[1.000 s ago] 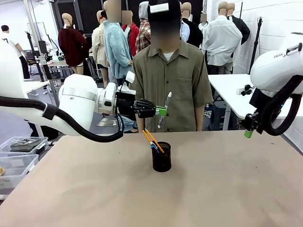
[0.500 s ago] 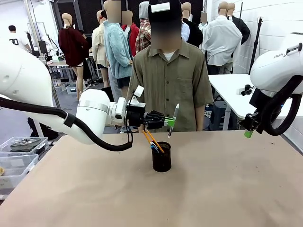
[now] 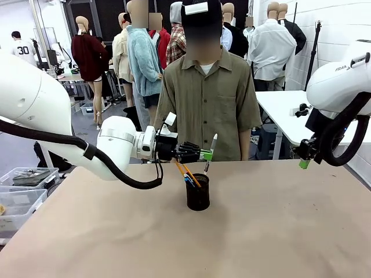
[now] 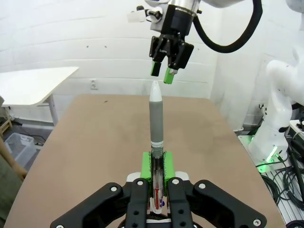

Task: Place the pens into the pen holder.
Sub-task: Pick up a writing instrument from the table and place it into the Pen holder.

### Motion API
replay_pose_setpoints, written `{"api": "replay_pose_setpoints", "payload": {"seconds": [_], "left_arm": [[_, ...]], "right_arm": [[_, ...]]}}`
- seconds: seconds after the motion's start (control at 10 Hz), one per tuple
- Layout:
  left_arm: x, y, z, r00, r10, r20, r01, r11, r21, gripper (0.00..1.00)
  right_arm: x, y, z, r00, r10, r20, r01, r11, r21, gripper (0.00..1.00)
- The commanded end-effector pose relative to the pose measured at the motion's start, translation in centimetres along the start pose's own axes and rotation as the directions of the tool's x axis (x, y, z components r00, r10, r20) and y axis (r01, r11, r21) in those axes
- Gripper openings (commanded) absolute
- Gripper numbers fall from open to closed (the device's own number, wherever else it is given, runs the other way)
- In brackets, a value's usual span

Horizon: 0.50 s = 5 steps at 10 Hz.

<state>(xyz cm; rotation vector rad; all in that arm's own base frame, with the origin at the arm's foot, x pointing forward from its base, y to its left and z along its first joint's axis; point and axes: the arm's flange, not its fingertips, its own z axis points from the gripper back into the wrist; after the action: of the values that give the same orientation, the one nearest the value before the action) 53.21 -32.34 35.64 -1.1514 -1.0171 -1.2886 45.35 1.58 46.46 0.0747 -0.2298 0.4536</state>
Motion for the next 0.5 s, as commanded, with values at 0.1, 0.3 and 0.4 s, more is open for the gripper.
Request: {"api": "replay_pose_setpoints", "payload": {"seconds": [0.1, 0.3, 0.4], "left_arm": [[-0.53, 1.27, 0.21, 1.000, -0.019, 0.006, 0.019, 1.000, 0.015, 0.00], [-1.03, 1.50, 0.12, 1.000, -0.020, 0.000, 0.020, 1.000, 0.013, 0.00], [-1.20, 1.48, 0.08, 1.000, -0.029, -0.006, 0.029, 1.000, 0.010, 0.00]], "right_arm": [[-0.25, 0.01, -0.28, 1.000, 0.008, 0.004, -0.008, 1.000, -0.027, 0.64], [-0.25, 0.01, -0.28, 1.000, 0.008, 0.004, -0.008, 1.000, -0.027, 0.64], [-0.25, 0.01, -0.28, 1.000, 0.008, 0.004, -0.008, 1.000, -0.027, 0.64]]}}
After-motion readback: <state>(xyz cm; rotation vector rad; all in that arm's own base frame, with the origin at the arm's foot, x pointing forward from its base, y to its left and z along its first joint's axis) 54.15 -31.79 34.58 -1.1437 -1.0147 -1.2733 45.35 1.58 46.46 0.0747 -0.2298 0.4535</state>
